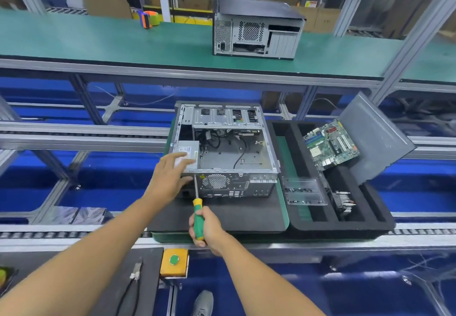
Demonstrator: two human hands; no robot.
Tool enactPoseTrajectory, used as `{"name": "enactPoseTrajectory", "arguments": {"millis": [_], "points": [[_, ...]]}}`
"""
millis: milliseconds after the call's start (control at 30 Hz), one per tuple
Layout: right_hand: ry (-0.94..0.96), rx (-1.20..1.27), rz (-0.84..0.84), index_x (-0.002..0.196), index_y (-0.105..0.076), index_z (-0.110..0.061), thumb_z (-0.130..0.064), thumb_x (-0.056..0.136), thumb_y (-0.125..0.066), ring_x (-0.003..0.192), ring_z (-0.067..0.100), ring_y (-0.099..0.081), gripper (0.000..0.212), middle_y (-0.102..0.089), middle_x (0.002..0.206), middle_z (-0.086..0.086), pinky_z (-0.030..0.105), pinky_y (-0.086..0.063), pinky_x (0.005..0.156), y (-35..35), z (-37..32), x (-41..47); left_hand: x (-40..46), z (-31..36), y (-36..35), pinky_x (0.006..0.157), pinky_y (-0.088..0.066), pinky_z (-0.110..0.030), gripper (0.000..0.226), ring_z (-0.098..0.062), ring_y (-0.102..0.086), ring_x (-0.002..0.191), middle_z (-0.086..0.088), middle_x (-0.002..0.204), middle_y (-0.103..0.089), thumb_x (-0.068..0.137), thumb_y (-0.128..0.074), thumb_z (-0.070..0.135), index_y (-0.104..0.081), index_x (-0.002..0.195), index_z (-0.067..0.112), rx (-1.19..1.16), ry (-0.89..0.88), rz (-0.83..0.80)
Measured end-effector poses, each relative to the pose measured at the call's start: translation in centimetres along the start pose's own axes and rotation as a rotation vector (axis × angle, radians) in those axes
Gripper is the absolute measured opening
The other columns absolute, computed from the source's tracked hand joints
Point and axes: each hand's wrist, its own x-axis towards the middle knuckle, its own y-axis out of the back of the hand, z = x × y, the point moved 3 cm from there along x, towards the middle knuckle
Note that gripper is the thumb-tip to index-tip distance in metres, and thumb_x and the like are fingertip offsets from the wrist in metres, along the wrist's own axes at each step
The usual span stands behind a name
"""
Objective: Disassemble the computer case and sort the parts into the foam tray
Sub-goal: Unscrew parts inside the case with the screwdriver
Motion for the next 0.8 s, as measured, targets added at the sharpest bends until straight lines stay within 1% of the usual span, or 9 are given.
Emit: {"name": "enactPoseTrajectory", "arguments": {"millis": [67,133,233,433,500,567,667,733,800], "points": [[0.000,-0.003,0.026,0.076,-0.051,-0.013,-0.032,0.102,-0.034,0.041,0.014,-0.034,0.038,-0.049,0.057,0.006,0.023,-0.026,0.036,-0.4,0.0,-0.1,1.2,-1.0,0.2,0.110,-0.043,-0.046,0.044,-0.030,-0.050,0.134,-0.005,0.143,-0.056,0.091,-0.075,0.008,-0.067,0.132,0.022,-0.128,-0.045,-0.292],[-0.009,-0.017,0.065,0.076,-0.050,-0.013,-0.031,0.103,-0.034,0.040,0.016,-0.035,0.037,-0.051,0.057,0.006,0.023,-0.027,0.037,-0.9,-0.2,-0.5,1.4,-1.4,0.1,0.104,-0.047,-0.039,0.045,-0.019,-0.057,0.126,0.006,0.138,-0.059,0.094,-0.070,0.005,-0.067,0.132,0.029,-0.253,0.032,-0.382],[-0.035,-0.018,0.141,0.074,-0.050,-0.013,-0.031,0.103,-0.037,0.041,0.017,-0.035,0.036,-0.053,0.057,0.007,0.024,-0.027,0.038,-2.3,-0.4,-1.0,0.6,-1.5,-0.3,0.108,-0.043,-0.030,0.048,-0.014,-0.054,0.134,0.008,0.142,-0.061,0.090,-0.076,0.009,-0.068,0.131,0.034,-0.311,0.155,-0.282],[-0.052,0.050,0.254,0.074,-0.053,-0.014,-0.029,0.099,-0.046,0.039,0.016,-0.044,0.030,-0.054,0.057,0.004,0.024,-0.031,0.040,-5.1,-0.9,-0.9,0.1,-1.1,-1.1,0.112,-0.043,-0.037,0.047,-0.015,-0.058,0.132,0.005,0.140,-0.063,0.087,-0.078,0.009,-0.071,0.126,0.035,-0.357,0.226,-0.174],[0.010,-0.095,0.341,0.078,-0.059,-0.020,-0.028,0.098,-0.045,0.056,0.021,-0.058,0.026,-0.058,0.068,0.003,0.033,-0.046,0.057,-4.6,-0.7,-0.4,0.1,-1.3,-1.1,0.112,-0.044,-0.037,0.045,-0.013,-0.057,0.133,0.005,0.140,-0.064,0.090,-0.076,0.011,-0.071,0.127,0.038,-0.353,0.227,-0.188],[0.058,-0.401,0.451,0.082,-0.062,-0.028,-0.037,0.098,-0.040,0.079,0.026,-0.065,0.029,-0.066,0.081,-0.001,0.038,-0.047,0.074,-3.7,-0.6,-0.3,0.0,-1.3,-1.2,0.113,-0.043,-0.035,0.041,-0.010,-0.052,0.138,0.008,0.137,-0.066,0.091,-0.075,0.012,-0.072,0.125,0.035,-0.384,0.220,-0.169],[0.097,-0.664,0.599,0.092,-0.066,-0.028,-0.046,0.099,-0.036,0.079,0.022,-0.056,0.036,-0.058,0.079,-0.008,0.034,-0.036,0.065,-2.8,-0.3,0.2,-0.1,-1.2,-1.4,0.112,-0.044,-0.036,0.037,-0.009,-0.048,0.141,0.011,0.135,-0.067,0.090,-0.078,0.021,-0.072,0.124,0.032,-0.382,0.187,-0.148],[0.091,-0.575,0.587,0.084,-0.066,-0.028,-0.045,0.096,-0.039,0.077,0.023,-0.059,0.034,-0.060,0.076,-0.008,0.033,-0.035,0.064,-3.1,-0.3,0.5,-0.1,-1.3,-1.5,0.110,-0.045,-0.037,0.040,-0.009,-0.048,0.141,0.012,0.136,-0.066,0.088,-0.080,0.025,-0.070,0.126,0.033,-0.349,0.179,-0.157],[0.088,-0.270,0.504,0.070,-0.061,-0.025,-0.037,0.092,-0.047,0.067,0.026,-0.060,0.028,-0.062,0.069,-0.004,0.034,-0.039,0.065,-3.6,-0.2,0.9,0.0,-1.4,-1.5,0.109,-0.046,-0.038,0.042,-0.009,-0.047,0.141,0.014,0.137,-0.064,0.087,-0.081,0.026,-0.069,0.127,0.035,-0.334,0.176,-0.167]]}}
